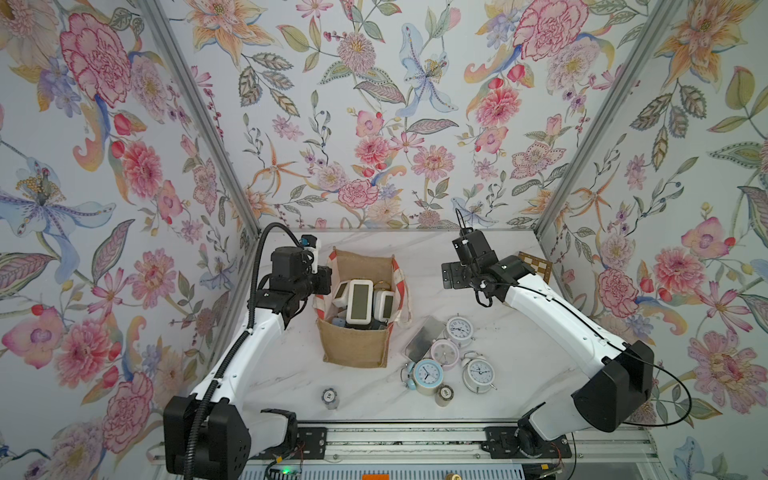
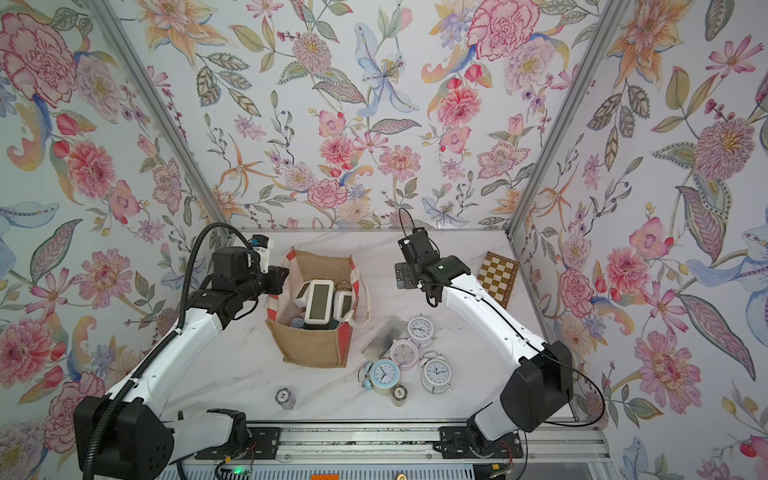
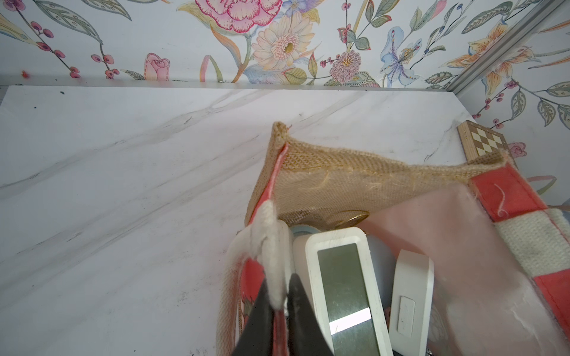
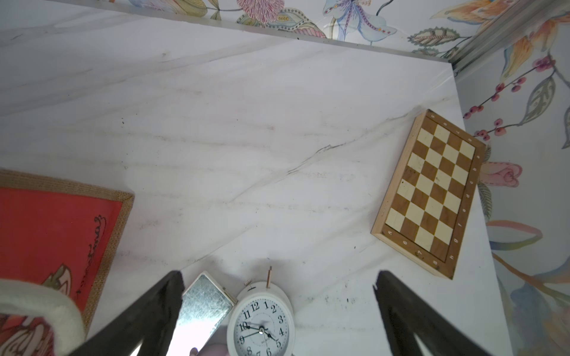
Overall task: Put the alarm clock into the canvas bag
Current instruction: Pick up the alarm from the center of the board.
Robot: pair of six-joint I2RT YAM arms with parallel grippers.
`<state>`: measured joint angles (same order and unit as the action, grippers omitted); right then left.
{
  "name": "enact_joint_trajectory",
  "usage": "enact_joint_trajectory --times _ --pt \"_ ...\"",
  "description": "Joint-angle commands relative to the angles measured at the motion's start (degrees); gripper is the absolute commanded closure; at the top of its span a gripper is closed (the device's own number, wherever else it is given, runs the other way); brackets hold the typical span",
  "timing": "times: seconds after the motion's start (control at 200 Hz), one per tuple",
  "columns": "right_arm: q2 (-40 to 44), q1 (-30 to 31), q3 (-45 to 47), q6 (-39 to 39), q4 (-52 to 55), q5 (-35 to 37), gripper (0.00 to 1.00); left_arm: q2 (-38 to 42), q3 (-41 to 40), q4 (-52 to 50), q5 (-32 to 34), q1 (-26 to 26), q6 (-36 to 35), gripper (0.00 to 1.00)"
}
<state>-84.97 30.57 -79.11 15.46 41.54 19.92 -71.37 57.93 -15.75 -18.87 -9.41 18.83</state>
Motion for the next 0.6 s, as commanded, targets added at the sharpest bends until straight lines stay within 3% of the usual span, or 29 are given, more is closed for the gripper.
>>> enact_joint_trajectory --times 0.0,0.22,0.595 --pt "3.5 -1.6 4.8 -1.9 -1.9 -8.4 0.01 -0.4 0.6 0.0 -0.1 -0.4 -0.7 0.87" --pt "6.1 -3.7 11.9 -3.1 -1.1 -15.9 0.01 -0.5 0.8 0.0 0.1 -0.5 -0.7 0.87" --pt "-0.1 -3.8 16.0 -6.8 1.9 -22.1 0.06 0.0 0.3 0.3 0.5 -0.4 -0.1 0.87"
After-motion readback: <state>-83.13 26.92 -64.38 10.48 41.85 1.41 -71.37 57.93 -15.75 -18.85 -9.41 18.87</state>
